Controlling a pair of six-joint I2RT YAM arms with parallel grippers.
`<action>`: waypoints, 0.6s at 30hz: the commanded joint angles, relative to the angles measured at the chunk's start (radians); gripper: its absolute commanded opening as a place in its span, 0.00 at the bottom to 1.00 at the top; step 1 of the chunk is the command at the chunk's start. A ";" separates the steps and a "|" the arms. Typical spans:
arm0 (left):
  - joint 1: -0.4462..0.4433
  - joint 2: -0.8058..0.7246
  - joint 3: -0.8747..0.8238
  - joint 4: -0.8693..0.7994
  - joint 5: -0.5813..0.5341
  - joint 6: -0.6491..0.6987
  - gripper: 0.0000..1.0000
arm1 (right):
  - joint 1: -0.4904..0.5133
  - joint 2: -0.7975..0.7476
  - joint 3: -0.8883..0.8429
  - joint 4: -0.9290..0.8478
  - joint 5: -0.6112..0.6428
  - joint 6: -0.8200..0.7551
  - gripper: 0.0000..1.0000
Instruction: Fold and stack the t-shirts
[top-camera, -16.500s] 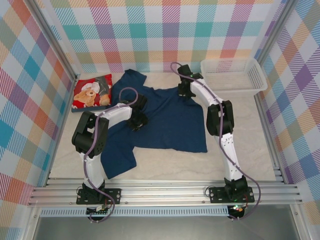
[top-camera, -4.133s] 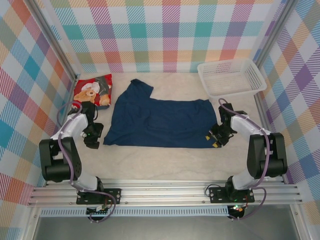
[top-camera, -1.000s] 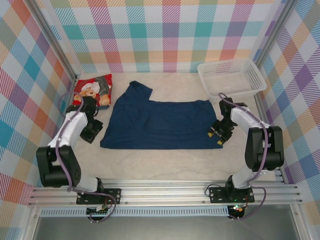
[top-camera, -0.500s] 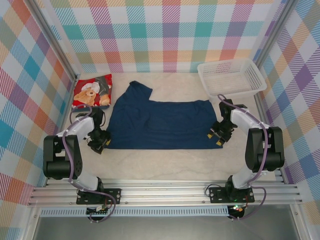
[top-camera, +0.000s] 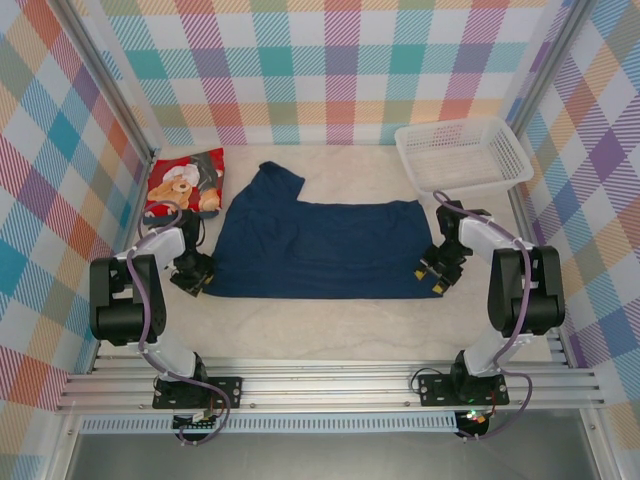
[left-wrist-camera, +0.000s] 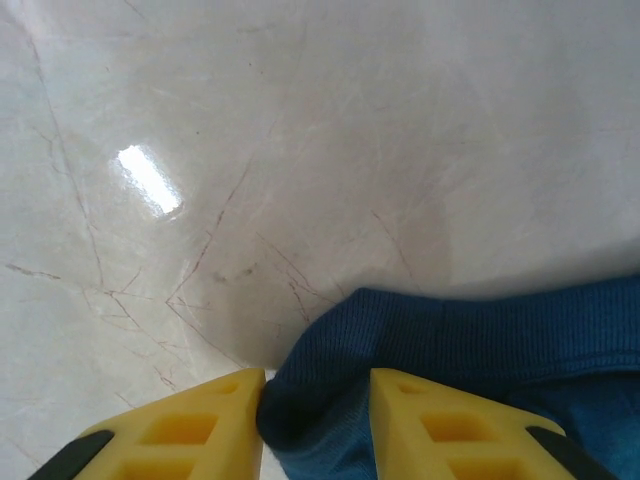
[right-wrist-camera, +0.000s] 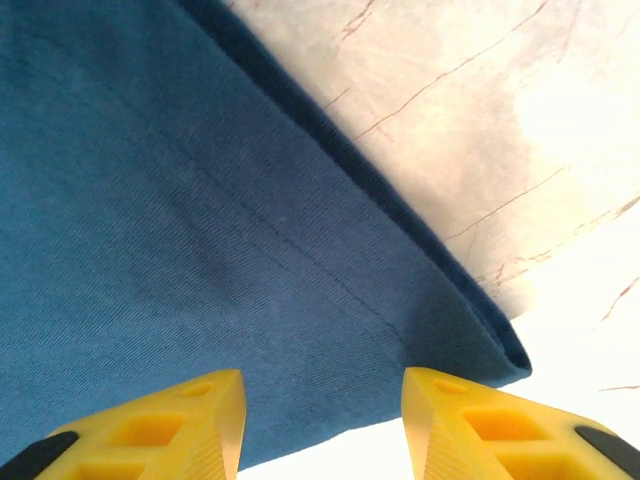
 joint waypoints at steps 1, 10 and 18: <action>0.009 0.014 -0.014 0.008 -0.023 0.015 0.30 | -0.011 0.003 0.008 -0.039 0.032 -0.005 0.46; 0.008 -0.057 -0.037 -0.011 -0.038 0.014 0.01 | -0.023 -0.120 -0.038 -0.111 0.079 0.018 0.47; 0.008 -0.066 -0.056 -0.008 -0.026 0.018 0.00 | -0.043 -0.148 -0.153 -0.041 0.052 0.076 0.43</action>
